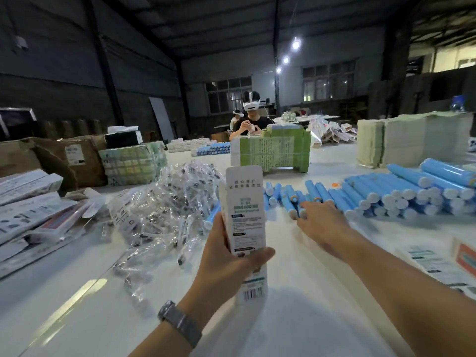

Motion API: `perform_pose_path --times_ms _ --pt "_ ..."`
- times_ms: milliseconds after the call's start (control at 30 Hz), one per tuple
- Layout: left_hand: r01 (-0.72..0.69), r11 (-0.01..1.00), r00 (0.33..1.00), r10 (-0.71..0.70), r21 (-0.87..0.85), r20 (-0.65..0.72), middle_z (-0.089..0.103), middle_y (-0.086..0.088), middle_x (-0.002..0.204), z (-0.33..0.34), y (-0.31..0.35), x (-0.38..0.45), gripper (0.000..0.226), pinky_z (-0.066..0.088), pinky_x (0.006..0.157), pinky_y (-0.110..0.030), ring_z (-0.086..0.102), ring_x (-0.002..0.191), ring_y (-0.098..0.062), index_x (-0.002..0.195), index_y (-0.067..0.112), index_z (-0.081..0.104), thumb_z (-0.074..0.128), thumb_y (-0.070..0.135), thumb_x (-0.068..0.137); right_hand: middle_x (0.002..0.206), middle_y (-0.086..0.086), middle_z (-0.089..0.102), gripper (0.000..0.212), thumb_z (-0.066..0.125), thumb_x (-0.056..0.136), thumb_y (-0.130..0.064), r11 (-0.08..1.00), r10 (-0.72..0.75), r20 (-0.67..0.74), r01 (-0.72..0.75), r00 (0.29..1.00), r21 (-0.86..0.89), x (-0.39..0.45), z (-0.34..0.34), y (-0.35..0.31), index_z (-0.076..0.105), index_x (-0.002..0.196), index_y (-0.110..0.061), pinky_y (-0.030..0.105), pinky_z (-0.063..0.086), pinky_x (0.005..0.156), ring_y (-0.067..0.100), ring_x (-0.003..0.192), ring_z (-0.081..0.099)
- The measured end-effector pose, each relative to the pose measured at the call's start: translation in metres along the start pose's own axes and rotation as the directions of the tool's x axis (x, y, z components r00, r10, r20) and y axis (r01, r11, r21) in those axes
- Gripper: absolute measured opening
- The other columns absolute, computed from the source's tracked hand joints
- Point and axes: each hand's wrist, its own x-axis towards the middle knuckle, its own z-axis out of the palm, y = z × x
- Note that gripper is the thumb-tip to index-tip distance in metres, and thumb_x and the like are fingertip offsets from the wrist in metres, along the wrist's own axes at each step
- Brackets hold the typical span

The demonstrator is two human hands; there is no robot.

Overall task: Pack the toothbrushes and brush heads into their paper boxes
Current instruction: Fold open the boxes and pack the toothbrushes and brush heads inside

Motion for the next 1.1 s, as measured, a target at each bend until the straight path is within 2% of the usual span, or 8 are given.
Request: perform_pose_path --times_ms 200,333,533,667,800,900,1033,1100 --pt "0.030 0.998 0.998 -0.027 -0.050 0.048 0.075 -0.001 0.097 0.000 0.007 -0.004 0.057 0.061 0.072 -0.031 0.074 0.089 -0.026 0.100 0.050 0.054 0.084 0.017 0.064 0.113 0.004 0.063 0.020 0.049 0.096 -0.031 1.000 -0.022 -0.113 0.021 0.993 -0.013 0.003 -0.002 -0.004 0.062 0.111 -0.024 0.033 0.049 0.082 0.027 0.108 0.055" --pt "0.063 0.984 0.996 -0.052 -0.167 0.067 0.072 0.001 0.103 0.001 0.011 -0.004 0.031 0.060 0.080 -0.045 0.071 0.098 -0.030 0.103 0.048 0.058 0.064 0.029 0.079 0.108 0.002 0.063 0.015 0.051 0.094 -0.022 0.999 -0.005 -0.174 -0.001 0.985 -0.038 0.001 -0.003 -0.001 0.060 0.106 -0.026 0.031 0.044 0.072 0.025 0.103 0.057" --pt "0.185 0.943 0.973 -0.136 -0.277 0.189 0.066 0.016 0.129 -0.004 0.007 -0.002 0.049 0.043 0.105 -0.050 0.062 0.120 -0.009 0.134 0.044 0.048 0.049 0.034 0.086 0.113 0.001 0.057 0.026 0.051 0.092 -0.017 0.996 0.048 -0.069 -0.053 0.996 -0.067 -0.002 -0.010 0.003 0.051 0.117 -0.025 0.032 0.039 0.070 0.024 0.103 0.056" --pt "0.154 0.981 0.971 -0.127 -0.121 0.204 0.068 0.009 0.107 -0.008 0.001 -0.002 0.044 0.055 0.091 -0.042 0.065 0.100 -0.018 0.119 0.056 0.063 0.072 0.045 0.077 0.082 0.000 0.043 0.025 0.056 0.080 -0.017 0.995 0.075 0.092 -0.068 0.993 -0.080 -0.007 -0.023 0.002 0.045 0.103 -0.018 0.033 0.040 0.065 0.021 0.080 0.046" --pt "0.135 0.991 0.973 -0.131 -0.011 0.191 0.063 0.010 0.082 -0.008 0.001 -0.002 0.047 0.055 0.066 -0.023 0.062 0.083 -0.010 0.101 0.047 0.066 0.081 0.048 0.057 0.102 0.005 0.054 0.040 0.052 0.085 -0.028 0.994 0.111 0.158 -0.111 0.981 -0.010 -0.011 -0.031 0.000 0.046 0.122 -0.015 0.036 0.045 0.079 0.024 0.091 0.053" --pt "0.126 0.992 0.991 -0.125 -0.011 0.056 0.065 -0.003 0.091 -0.003 0.003 0.000 0.070 0.060 0.073 -0.033 0.066 0.083 -0.008 0.105 0.034 0.053 0.090 0.039 0.045 0.131 0.007 0.049 0.054 0.048 0.086 -0.029 0.979 0.169 0.093 -0.178 0.981 0.101 -0.012 -0.040 -0.002 0.036 0.138 -0.018 0.036 0.035 0.079 0.029 0.121 0.045" --pt "0.112 0.992 0.991 -0.117 -0.061 -0.070 0.062 -0.008 0.098 -0.001 0.008 0.002 0.069 0.060 0.076 -0.036 0.066 0.083 -0.010 0.107 0.028 0.046 0.092 0.024 0.056 0.099 0.008 0.049 0.048 0.043 0.089 -0.029 0.944 0.175 0.119 -0.201 0.977 0.263 -0.016 -0.051 -0.013 0.034 0.135 -0.016 0.038 0.036 0.074 0.032 0.099 0.046" --pt "0.091 0.994 0.995 -0.094 -0.064 -0.038 0.060 -0.007 0.092 0.000 0.009 -0.001 0.061 0.062 0.075 -0.038 0.066 0.079 -0.013 0.109 0.024 0.047 0.090 0.030 0.067 0.102 0.009 0.052 0.045 0.044 0.093 -0.034 0.896 0.149 0.096 -0.176 0.984 0.408 -0.017 -0.057 -0.022 0.036 0.133 -0.015 0.037 0.040 0.075 0.029 0.095 0.050"
